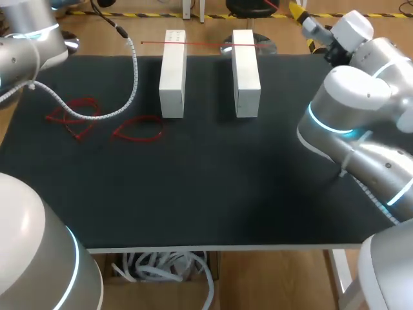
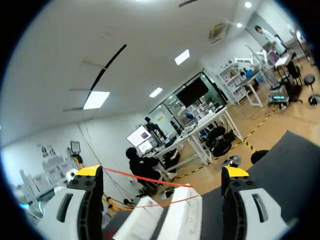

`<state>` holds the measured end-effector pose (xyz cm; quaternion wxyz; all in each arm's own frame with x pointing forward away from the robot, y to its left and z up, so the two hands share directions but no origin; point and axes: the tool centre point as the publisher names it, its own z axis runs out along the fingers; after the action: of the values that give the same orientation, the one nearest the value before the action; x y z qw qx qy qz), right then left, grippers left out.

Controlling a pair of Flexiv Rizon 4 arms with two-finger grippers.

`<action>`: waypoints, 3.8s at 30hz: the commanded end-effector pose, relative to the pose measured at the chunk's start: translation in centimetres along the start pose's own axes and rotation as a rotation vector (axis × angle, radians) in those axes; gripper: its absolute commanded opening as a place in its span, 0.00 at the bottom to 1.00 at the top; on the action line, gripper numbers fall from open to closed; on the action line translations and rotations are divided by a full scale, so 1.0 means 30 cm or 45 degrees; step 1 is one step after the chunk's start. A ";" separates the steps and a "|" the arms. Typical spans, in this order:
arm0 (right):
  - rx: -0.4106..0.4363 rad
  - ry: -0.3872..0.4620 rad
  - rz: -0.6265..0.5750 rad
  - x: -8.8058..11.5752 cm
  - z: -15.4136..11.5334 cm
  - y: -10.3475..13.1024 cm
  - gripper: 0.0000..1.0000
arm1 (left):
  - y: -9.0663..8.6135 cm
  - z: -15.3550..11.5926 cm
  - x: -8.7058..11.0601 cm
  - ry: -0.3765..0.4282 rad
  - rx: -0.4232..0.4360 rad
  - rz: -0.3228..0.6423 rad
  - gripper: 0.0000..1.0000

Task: Grab the tape and strap the tape.

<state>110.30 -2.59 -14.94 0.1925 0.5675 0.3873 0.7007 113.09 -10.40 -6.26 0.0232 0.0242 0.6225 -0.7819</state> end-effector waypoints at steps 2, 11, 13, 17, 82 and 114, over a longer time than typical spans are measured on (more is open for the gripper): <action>-0.133 -0.051 0.237 -0.030 0.012 -0.002 1.00 | 0.001 -0.001 -0.002 0.003 0.001 0.001 0.00; 0.333 0.048 0.092 0.033 0.047 -0.065 1.00 | 0.001 -0.001 -0.002 0.003 0.001 0.001 0.00; 0.334 0.074 0.086 0.047 0.054 -0.068 1.00 | 0.001 -0.001 -0.002 0.003 0.001 0.001 0.00; 0.281 0.191 0.007 0.083 0.064 -0.054 1.00 | 0.001 -0.001 -0.002 0.003 0.001 0.001 0.00; -0.381 0.088 0.576 0.138 0.127 -0.126 1.00 | 0.001 -0.001 -0.002 0.003 0.001 0.001 0.00; -0.854 -0.018 1.006 0.098 0.079 -0.120 1.00 | 0.001 -0.001 -0.002 0.003 0.001 0.001 0.00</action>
<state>111.32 2.47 -14.79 0.0000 0.6078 0.1014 0.7876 113.09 -10.40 -6.27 0.0231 0.0242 0.6225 -0.7819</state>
